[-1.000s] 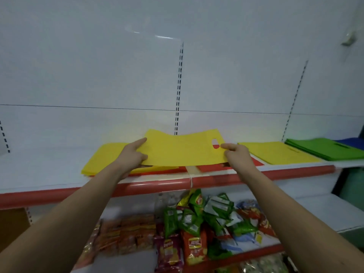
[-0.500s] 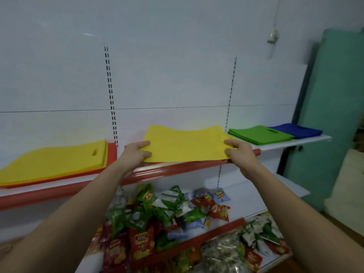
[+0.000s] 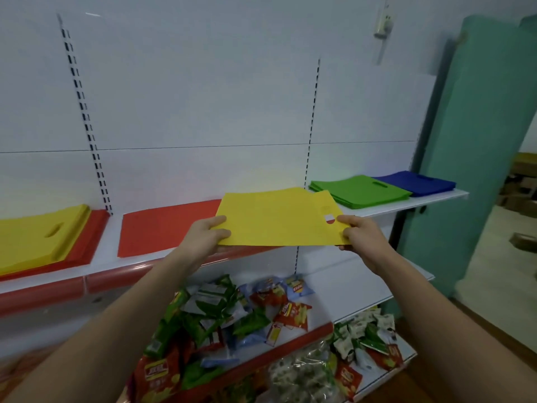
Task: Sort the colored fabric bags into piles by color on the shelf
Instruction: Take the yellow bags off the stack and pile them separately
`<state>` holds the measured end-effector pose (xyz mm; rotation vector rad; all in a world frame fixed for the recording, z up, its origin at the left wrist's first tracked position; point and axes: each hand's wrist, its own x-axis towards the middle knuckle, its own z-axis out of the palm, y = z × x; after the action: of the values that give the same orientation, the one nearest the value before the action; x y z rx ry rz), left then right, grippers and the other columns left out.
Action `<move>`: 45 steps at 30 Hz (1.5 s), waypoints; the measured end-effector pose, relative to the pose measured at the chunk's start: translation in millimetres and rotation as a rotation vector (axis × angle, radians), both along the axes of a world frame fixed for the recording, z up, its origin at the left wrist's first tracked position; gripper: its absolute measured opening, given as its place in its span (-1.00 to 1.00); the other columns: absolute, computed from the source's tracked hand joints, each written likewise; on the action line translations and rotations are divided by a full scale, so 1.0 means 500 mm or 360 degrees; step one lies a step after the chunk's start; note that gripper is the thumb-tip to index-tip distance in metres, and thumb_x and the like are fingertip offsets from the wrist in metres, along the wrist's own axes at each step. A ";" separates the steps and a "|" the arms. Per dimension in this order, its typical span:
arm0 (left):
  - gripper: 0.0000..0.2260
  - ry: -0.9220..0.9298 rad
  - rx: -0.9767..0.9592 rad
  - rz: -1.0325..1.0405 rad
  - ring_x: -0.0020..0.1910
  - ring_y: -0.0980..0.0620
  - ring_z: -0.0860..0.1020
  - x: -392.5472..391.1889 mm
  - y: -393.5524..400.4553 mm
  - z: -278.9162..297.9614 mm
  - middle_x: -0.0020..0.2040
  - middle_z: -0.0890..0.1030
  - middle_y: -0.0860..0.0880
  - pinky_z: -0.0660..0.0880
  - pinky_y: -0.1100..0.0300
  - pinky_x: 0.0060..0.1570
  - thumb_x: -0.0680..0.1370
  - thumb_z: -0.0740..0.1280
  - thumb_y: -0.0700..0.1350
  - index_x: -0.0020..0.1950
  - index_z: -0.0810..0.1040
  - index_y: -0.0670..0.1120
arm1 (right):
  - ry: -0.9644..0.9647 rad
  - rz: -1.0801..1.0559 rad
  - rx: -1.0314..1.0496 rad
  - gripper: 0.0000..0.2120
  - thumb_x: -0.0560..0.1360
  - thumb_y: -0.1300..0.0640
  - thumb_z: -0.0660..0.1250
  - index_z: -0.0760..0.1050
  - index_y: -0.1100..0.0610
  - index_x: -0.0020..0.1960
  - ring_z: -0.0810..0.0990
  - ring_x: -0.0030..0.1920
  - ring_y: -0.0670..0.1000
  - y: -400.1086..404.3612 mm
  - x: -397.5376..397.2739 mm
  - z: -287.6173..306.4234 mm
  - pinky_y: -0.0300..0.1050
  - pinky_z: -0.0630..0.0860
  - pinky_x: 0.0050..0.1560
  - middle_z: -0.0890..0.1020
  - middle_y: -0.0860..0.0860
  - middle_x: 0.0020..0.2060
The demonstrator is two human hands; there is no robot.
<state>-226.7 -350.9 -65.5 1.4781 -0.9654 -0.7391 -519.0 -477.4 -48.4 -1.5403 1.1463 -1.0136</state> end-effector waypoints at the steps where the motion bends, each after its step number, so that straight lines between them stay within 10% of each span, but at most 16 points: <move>1: -0.53 -0.0002 0.0000 0.0005 -0.03 -0.03 0.62 -0.001 -0.020 -0.004 0.40 0.41 -0.18 0.60 0.30 -0.28 0.58 0.28 -0.36 0.49 0.32 -0.27 | 0.0029 0.0000 0.0001 -0.54 0.54 0.46 0.06 0.40 0.28 0.39 0.50 -0.13 0.10 -0.022 0.000 -0.005 -0.08 0.54 -0.26 0.40 0.15 0.22; 13: -0.54 -0.0344 0.0080 0.0168 0.28 -0.02 0.44 0.060 -0.215 -0.008 0.40 0.44 -0.15 0.38 0.17 0.17 0.51 0.42 -0.31 0.40 0.47 -0.22 | 0.0240 0.0043 -0.0092 -0.59 0.53 0.44 0.12 0.48 0.27 0.32 0.47 -0.26 0.02 -0.285 0.066 0.014 -0.11 0.52 -0.27 0.54 0.14 0.06; 20: -0.54 -0.0646 0.0267 0.0330 -0.33 0.05 0.58 0.061 -0.304 0.017 0.34 0.46 -0.22 0.57 0.24 -0.35 0.53 0.40 -0.30 0.41 0.42 -0.32 | 0.0401 0.0148 -0.0150 -0.59 0.54 0.45 0.11 0.44 0.34 0.35 0.48 -0.29 0.05 -0.408 0.109 0.035 -0.13 0.54 -0.30 0.51 0.19 0.03; 25: -0.55 -0.0964 0.0498 0.0451 0.22 -0.10 0.55 0.057 -0.358 0.011 0.30 0.56 -0.16 0.45 0.11 0.23 0.48 0.45 -0.15 0.36 0.52 -0.20 | 0.0612 0.0261 -0.0257 -0.61 0.54 0.45 0.14 0.44 0.36 0.35 0.51 -0.33 0.06 -0.496 0.120 0.017 -0.07 0.56 -0.29 0.50 0.22 0.08; 35: -0.50 -0.1108 0.0934 0.0534 0.27 -0.18 0.50 0.004 -0.415 -0.028 0.27 0.57 -0.20 0.45 0.06 0.25 0.48 0.44 0.03 0.39 0.51 -0.10 | 0.1166 0.0565 -0.0545 -0.57 0.49 0.34 0.30 0.45 0.30 0.37 0.49 0.25 0.17 -0.614 0.111 -0.018 -0.04 0.45 0.16 0.48 0.24 0.32; 45: -0.58 -0.1377 0.1009 0.0729 0.40 -0.25 0.22 -0.024 -0.405 -0.010 0.42 0.39 -0.13 0.27 -0.08 0.31 0.56 0.33 0.16 0.40 0.46 0.12 | 0.1106 0.0692 -0.0824 -0.66 0.52 0.24 0.28 0.51 0.25 0.29 0.54 0.20 0.16 -0.639 0.130 0.037 -0.08 0.46 0.14 0.54 0.18 0.27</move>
<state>-238.6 -553.4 -70.4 2.5761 -0.9786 -0.0124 -454.1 -796.7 -29.7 -2.5530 0.9436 -0.4910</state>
